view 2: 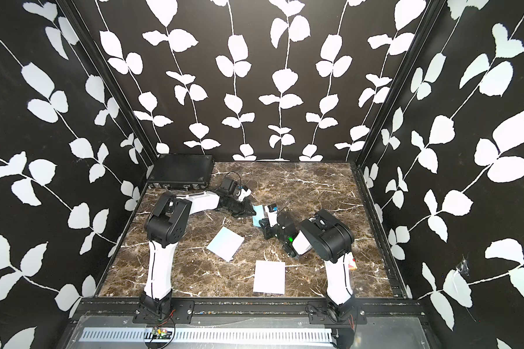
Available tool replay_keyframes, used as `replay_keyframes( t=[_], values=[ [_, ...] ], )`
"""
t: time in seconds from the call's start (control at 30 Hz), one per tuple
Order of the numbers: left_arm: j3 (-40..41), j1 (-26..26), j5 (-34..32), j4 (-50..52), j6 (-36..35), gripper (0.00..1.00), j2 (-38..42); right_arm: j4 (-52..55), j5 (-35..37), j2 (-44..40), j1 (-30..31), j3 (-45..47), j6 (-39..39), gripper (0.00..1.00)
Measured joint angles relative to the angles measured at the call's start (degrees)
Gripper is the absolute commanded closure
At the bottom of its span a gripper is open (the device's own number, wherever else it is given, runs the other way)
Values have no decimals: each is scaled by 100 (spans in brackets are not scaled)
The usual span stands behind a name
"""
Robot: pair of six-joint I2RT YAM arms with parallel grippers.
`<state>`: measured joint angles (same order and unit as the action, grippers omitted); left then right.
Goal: Fold the square paper along the opposite sides
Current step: Smooth out the paper at the center of the board.
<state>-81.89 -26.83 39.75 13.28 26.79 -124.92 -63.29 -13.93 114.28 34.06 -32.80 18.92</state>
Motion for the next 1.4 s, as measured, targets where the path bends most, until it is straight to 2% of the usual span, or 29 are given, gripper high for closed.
replay_keyframes(
  t=[0.43, 0.5, 0.6, 0.8, 0.97, 1.4],
  values=[
    [-22, 133, -22, 52, -92, 100, 2, -476, 127, -358, 0, 820, 129, 79],
    [-22, 133, -17, 52, -96, 100, 0, -448, 109, -494, 0, 964, 155, 84],
    [-22, 133, -13, 52, -114, 100, 0, 52, 98, -804, 0, 986, 109, 98],
    [-22, 127, -11, 52, -133, 100, 0, 1021, -20, -901, 0, 269, -186, 100],
    [-22, 127, -9, 52, -140, 100, 0, 1178, -168, -636, 0, -520, -411, 100],
    [-31, 120, 4, 57, -157, 100, 0, 1565, -59, -98, 55, -905, -837, 100]
  ],
)
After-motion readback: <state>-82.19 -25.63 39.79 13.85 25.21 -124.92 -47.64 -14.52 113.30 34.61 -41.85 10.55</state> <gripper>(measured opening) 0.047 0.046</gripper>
